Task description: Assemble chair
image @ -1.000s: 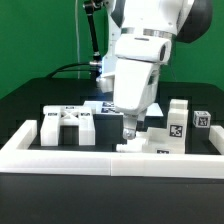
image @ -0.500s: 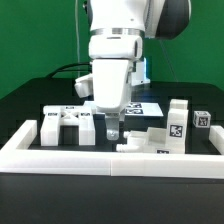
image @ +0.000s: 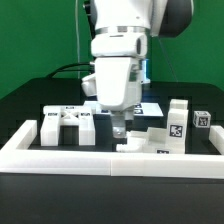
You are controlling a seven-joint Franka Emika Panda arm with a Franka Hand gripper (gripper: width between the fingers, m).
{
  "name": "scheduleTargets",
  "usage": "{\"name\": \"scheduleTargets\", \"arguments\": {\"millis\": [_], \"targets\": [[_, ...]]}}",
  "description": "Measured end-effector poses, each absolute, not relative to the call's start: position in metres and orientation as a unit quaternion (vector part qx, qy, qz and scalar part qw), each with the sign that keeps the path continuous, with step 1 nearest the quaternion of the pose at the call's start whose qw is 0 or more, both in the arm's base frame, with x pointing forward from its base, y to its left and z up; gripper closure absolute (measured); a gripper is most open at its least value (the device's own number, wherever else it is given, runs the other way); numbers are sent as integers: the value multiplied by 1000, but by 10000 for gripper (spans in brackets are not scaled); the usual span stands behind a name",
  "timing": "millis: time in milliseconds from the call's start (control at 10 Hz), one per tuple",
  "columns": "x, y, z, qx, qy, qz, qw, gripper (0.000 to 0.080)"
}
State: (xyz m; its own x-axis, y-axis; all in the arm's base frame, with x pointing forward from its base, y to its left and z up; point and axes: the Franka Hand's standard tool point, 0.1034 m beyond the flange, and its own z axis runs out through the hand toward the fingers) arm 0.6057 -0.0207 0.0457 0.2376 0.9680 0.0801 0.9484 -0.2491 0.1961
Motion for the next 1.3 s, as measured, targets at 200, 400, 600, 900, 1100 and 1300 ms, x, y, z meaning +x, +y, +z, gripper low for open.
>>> {"name": "scheduleTargets", "arguments": {"millis": [200, 400, 600, 900, 1100, 1300], "targets": [[605, -3, 44, 795, 598, 93, 48, 151], [602, 4, 38, 804, 586, 91, 42, 151], [601, 3, 33, 806, 584, 88, 40, 151], [596, 6, 23, 805, 586, 83, 34, 151], [593, 2, 17, 807, 584, 80, 32, 151], [593, 1, 14, 808, 583, 79, 31, 151]]}}
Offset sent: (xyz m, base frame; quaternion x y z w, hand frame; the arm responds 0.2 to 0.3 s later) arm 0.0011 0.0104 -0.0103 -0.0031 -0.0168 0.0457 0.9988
